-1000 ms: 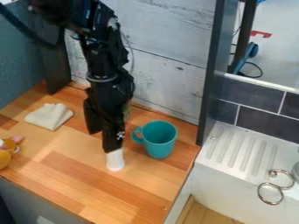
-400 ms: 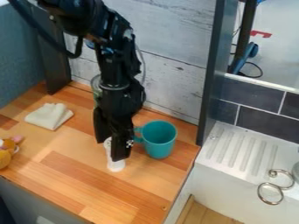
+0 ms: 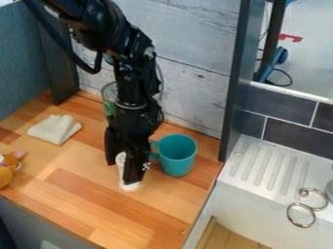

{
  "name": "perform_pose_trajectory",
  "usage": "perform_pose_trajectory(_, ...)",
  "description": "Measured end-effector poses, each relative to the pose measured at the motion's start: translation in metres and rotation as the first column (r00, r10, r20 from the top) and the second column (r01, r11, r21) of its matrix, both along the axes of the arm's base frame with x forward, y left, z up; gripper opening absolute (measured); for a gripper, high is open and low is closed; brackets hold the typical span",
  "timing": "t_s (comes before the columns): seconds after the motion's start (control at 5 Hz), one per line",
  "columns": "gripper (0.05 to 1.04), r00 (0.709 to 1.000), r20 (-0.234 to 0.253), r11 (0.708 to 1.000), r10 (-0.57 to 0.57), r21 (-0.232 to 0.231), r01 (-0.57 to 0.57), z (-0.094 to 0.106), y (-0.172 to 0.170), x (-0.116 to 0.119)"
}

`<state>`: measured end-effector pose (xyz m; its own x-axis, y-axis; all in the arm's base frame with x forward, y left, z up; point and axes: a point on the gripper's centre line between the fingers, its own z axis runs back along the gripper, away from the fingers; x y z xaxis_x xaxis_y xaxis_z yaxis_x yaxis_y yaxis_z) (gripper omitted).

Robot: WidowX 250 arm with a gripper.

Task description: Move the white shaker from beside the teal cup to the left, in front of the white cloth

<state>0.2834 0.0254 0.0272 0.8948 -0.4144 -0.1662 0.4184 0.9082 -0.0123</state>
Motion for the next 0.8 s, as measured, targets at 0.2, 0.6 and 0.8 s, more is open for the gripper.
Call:
perform_pose_trajectory(0.2, 0.606, 1.0, 0.0, 1.0, 0.018, 0.003, -0.018, 0.001, 0.0, -0.002)
perform_pose_trajectory(0.6, 0.598, 0.985, 0.116, 0.991, 0.131, 0.025, -0.135, 0.057, 0.009, -0.039)
perform_pose_trajectory(0.8, 0.598, 0.953, 0.12, 0.958, 0.279, 0.028, -0.284, 0.066, 0.047, -0.062)
